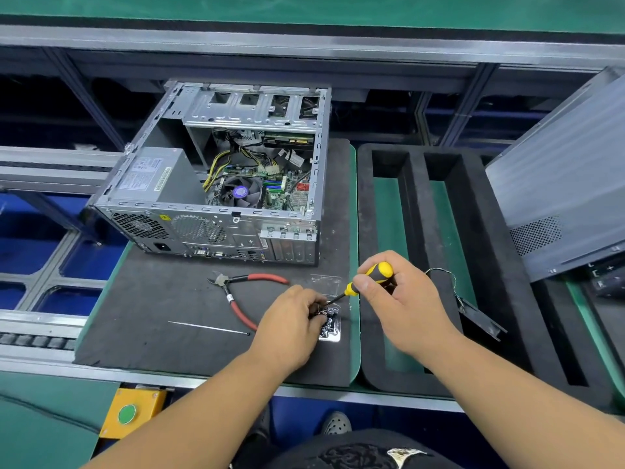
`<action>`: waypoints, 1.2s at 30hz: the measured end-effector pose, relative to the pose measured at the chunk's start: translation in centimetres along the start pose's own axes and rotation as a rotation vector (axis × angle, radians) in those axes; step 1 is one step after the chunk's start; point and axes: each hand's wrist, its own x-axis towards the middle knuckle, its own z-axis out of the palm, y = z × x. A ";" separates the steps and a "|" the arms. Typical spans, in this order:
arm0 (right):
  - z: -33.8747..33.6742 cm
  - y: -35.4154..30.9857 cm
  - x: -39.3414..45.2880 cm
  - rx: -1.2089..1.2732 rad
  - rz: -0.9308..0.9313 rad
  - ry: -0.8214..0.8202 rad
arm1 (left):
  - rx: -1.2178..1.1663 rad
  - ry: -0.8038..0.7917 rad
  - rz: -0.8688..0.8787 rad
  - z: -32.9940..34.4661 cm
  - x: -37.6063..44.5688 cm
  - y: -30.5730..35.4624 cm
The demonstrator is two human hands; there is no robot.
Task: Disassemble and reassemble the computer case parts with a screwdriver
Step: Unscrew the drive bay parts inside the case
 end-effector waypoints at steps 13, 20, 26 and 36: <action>-0.1 0.1 0.3 0.023 -0.003 0.024 | -0.030 0.070 -0.065 0.5 0.1 -1.1; 1.1 1.1 0.5 -0.024 0.011 -0.008 | -0.128 0.094 -0.059 0.3 -0.5 -1.6; 0.7 0.2 0.5 -0.011 -0.006 0.014 | -0.116 0.091 -0.055 -0.1 0.0 -1.4; -0.2 -1.8 0.3 0.065 -0.021 0.040 | -0.130 0.070 -0.106 0.0 0.3 -0.3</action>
